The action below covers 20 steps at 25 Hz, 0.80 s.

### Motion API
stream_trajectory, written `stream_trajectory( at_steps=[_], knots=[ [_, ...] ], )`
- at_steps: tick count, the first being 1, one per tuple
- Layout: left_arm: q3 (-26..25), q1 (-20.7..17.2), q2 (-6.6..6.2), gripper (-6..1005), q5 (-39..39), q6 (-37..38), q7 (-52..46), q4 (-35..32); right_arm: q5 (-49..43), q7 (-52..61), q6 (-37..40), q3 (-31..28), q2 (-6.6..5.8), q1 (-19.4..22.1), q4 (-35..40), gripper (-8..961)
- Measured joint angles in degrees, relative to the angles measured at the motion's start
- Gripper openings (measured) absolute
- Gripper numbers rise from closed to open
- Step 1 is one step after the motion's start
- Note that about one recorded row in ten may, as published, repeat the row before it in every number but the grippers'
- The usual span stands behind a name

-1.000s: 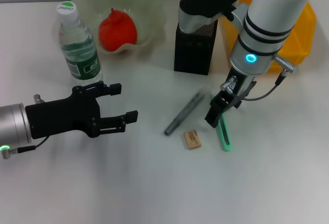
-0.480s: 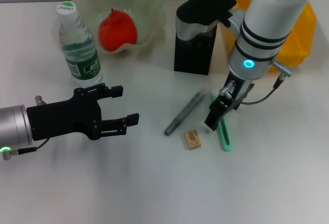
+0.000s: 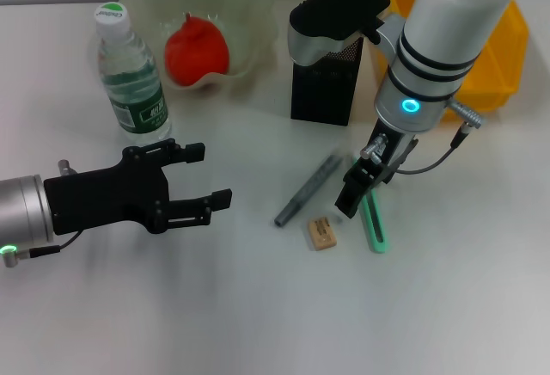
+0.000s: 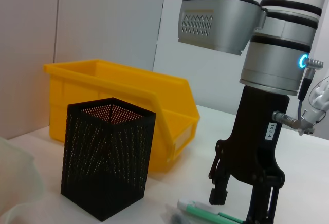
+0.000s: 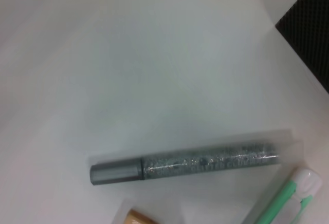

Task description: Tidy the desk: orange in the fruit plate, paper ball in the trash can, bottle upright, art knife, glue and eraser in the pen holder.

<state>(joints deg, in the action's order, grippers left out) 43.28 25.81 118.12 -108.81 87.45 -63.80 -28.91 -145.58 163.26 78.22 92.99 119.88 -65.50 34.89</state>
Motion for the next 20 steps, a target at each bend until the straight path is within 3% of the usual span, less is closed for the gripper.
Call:
stream_trajectory(
  at_steps=[20],
  knots=[
    [0.1,0.0,0.06,841,0.0,0.1,0.4,0.0,0.0,-0.6,-0.7,1.2,0.0,0.2,-0.3,794]
  ],
)
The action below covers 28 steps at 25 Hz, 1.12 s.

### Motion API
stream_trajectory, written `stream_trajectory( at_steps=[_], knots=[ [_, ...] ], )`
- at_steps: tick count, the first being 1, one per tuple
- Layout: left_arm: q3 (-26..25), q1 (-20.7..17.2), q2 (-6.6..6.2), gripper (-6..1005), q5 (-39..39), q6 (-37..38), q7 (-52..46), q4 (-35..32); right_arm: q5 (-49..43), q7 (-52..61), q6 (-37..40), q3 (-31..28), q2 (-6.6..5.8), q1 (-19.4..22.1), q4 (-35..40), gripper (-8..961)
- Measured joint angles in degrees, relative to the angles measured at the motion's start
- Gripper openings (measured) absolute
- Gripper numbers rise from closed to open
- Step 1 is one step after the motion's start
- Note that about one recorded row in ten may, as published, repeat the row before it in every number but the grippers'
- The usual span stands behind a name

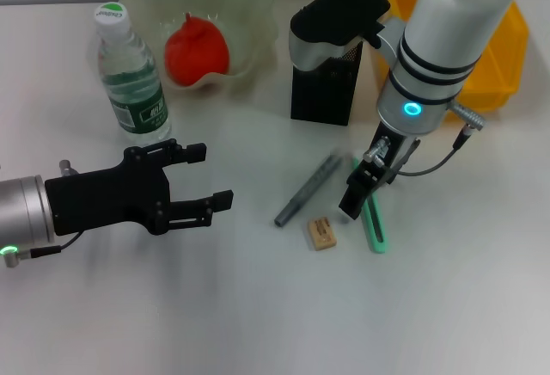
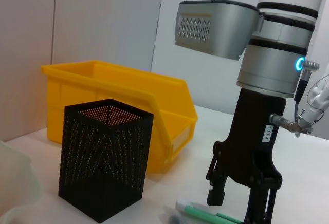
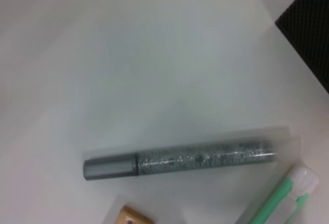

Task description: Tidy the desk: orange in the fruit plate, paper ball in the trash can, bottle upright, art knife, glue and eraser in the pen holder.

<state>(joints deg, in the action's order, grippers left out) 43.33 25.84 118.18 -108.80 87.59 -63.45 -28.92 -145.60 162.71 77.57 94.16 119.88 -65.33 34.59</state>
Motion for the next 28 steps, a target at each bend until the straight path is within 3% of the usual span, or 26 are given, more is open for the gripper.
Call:
stream_trajectory(
  at_steps=[6,11,16,28],
  knots=[
    [0.0,0.1,0.03,841,0.0,0.0,0.2,0.0,-0.1,0.0,-0.2,1.7,0.0,-0.1,-0.1,794],
    [0.0,0.2,0.04,841,0.0,0.0,0.2,0.0,-0.2,0.0,-0.3,1.7,0.0,-0.1,-0.1,621],
    [0.0,0.3,0.03,841,0.0,-0.1,0.2,0.0,-0.2,0.0,-0.6,1.7,0.0,-0.1,-0.1,542],
    [0.0,0.5,0.03,841,0.0,-0.2,0.2,0.0,-0.2,-0.2,-0.6,1.8,0.0,-0.1,-0.2,492]
  ],
)
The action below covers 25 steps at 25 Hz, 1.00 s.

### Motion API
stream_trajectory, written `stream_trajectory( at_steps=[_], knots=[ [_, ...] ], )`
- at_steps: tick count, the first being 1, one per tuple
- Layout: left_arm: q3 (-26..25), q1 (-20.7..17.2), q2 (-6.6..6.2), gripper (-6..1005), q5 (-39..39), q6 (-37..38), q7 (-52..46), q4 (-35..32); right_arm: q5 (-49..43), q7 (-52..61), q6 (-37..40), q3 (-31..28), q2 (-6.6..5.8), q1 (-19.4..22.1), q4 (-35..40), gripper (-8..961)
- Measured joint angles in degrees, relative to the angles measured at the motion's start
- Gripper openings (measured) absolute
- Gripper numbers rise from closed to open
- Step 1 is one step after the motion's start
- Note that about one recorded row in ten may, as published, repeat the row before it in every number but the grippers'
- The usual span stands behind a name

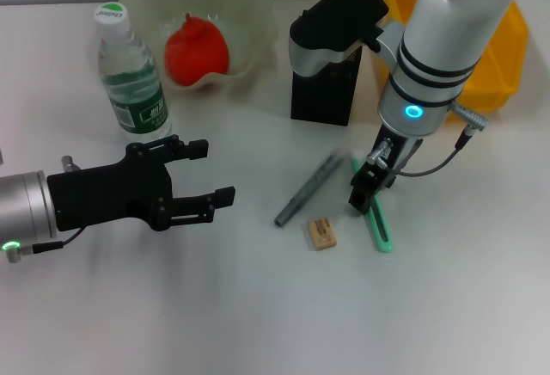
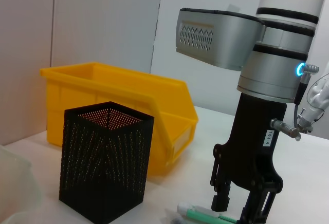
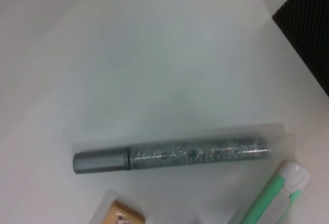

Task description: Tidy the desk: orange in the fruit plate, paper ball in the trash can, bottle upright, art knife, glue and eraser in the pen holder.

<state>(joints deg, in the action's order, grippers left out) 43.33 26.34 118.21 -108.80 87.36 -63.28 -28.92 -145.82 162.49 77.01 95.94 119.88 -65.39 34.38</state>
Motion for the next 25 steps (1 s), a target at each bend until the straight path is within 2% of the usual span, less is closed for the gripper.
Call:
stream_trajectory(
  at_steps=[25],
  knots=[
    [0.0,0.3,0.0,841,0.0,0.0,0.0,0.0,0.0,-0.1,0.3,1.4,0.0,-0.2,-0.1,388]
  ],
)
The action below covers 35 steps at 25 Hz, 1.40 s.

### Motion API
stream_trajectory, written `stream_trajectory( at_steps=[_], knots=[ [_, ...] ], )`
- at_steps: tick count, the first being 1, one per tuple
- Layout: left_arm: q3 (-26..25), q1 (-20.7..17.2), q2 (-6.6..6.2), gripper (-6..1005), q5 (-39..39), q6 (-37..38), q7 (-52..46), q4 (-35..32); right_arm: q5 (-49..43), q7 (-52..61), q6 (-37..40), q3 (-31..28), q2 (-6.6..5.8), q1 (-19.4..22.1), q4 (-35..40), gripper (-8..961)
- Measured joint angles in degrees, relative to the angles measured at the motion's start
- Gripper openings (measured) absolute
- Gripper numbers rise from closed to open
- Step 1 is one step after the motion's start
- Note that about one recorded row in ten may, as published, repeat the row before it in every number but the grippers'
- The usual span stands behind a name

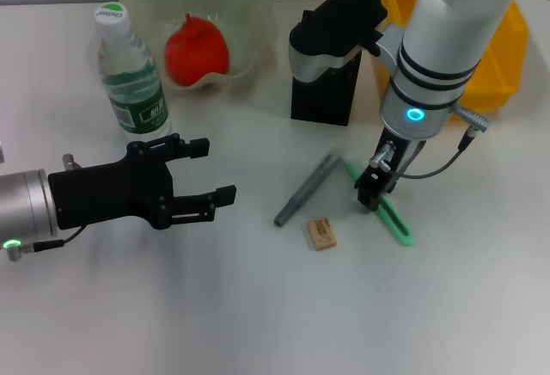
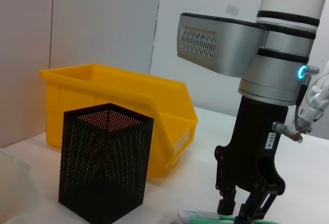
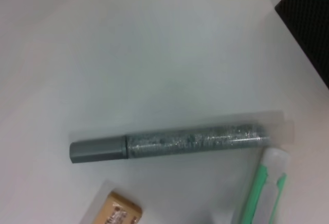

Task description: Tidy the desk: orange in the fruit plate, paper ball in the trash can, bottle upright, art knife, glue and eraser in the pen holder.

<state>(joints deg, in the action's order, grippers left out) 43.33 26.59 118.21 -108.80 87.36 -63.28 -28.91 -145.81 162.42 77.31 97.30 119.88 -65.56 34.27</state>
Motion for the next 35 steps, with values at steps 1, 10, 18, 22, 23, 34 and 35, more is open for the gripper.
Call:
stream_trajectory(
  at_steps=[1,10,18,22,23,34,35],
  knots=[
    [0.0,0.0,0.0,841,0.0,0.0,0.0,0.0,0.0,0.0,0.0,0.0,0.0,0.0,0.0,384],
    [0.0,0.2,0.0,841,0.0,-0.1,0.0,0.0,-0.1,0.0,-0.5,0.0,0.0,0.1,0.0,320],
    [0.0,0.4,0.0,842,0.1,-0.1,0.0,0.0,-0.2,0.0,-0.6,0.0,0.0,-0.1,-1.0,291],
    [0.0,0.5,0.0,841,0.1,-0.1,0.0,0.0,-0.2,0.0,-0.6,0.0,0.0,-0.1,-1.0,271],
    [0.0,0.5,0.0,841,0.1,-0.1,0.0,0.0,-0.2,0.0,-0.6,0.0,-0.02,-0.1,-1.0,266],
    [0.0,0.8,0.0,842,0.2,-0.1,0.0,0.0,-0.7,0.0,-1.9,-0.3,-0.09,0.0,-1.1,229],
    [0.0,0.8,0.0,842,0.2,-0.1,0.0,0.0,-0.6,0.0,-2.1,-0.2,-0.09,0.0,-1.1,228]
  ],
)
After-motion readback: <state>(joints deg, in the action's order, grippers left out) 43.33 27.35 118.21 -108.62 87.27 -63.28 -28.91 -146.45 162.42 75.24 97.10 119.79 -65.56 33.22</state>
